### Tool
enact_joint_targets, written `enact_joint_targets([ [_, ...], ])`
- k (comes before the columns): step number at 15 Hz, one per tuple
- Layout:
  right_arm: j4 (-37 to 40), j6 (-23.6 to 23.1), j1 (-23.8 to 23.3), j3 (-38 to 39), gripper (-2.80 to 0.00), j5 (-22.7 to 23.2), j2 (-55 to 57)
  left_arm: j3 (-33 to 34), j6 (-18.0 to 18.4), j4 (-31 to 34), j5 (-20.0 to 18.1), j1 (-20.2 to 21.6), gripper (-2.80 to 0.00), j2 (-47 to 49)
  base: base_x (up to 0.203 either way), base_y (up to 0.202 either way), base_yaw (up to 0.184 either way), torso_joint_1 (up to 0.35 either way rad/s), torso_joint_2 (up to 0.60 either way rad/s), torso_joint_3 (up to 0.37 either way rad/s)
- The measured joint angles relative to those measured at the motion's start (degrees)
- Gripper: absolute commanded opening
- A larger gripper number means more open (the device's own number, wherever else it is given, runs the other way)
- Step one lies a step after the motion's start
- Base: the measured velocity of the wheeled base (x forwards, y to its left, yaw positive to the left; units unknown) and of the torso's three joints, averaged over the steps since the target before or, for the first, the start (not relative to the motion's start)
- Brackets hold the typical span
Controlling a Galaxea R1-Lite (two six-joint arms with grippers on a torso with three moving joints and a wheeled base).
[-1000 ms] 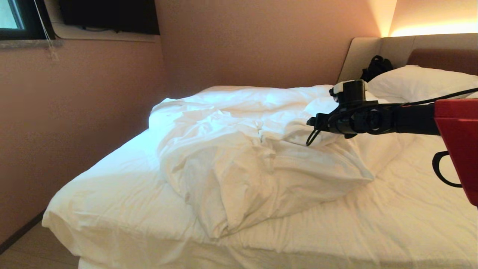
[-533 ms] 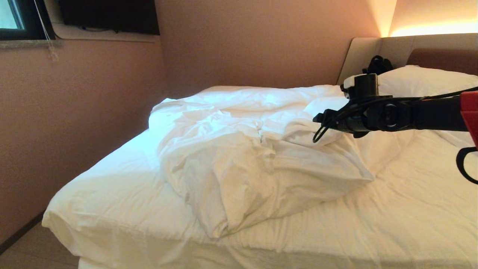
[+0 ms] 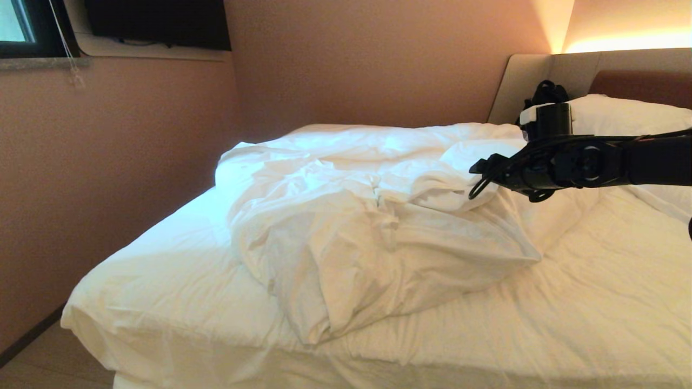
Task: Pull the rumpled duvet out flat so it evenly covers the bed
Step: Flatten the corners of the folded blanket
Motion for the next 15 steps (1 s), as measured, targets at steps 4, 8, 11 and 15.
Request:
enact_joint_targets([
  [4, 0.8, 3.9, -1.8, -0.6, 0.00, 5.0, 1.8, 0.0, 0.0, 0.0, 0.0, 0.0, -2.80, 0.0, 0.000, 0.000, 0.000, 0.000, 0.00, 0.000],
  [8, 0.8, 8.6, -3.2, -1.0, 0.00, 12.5, 3.4, 0.0, 0.0, 0.0, 0.0, 0.0, -2.80, 0.0, 0.000, 0.000, 0.000, 0.000, 0.00, 0.000],
  [11, 0.9, 11.0, -3.4, -3.4, -2.80, 17.4, 5.3, 0.0, 0.0, 0.0, 0.0, 0.0, -2.80, 0.0, 0.000, 0.000, 0.000, 0.000, 0.00, 0.000],
  [15, 3.6, 11.4, -3.4, -8.5, -2.80, 21.3, 8.1, 0.0, 0.0, 0.0, 0.0, 0.0, -2.80, 0.0, 0.000, 0.000, 0.000, 0.000, 0.00, 0.000],
])
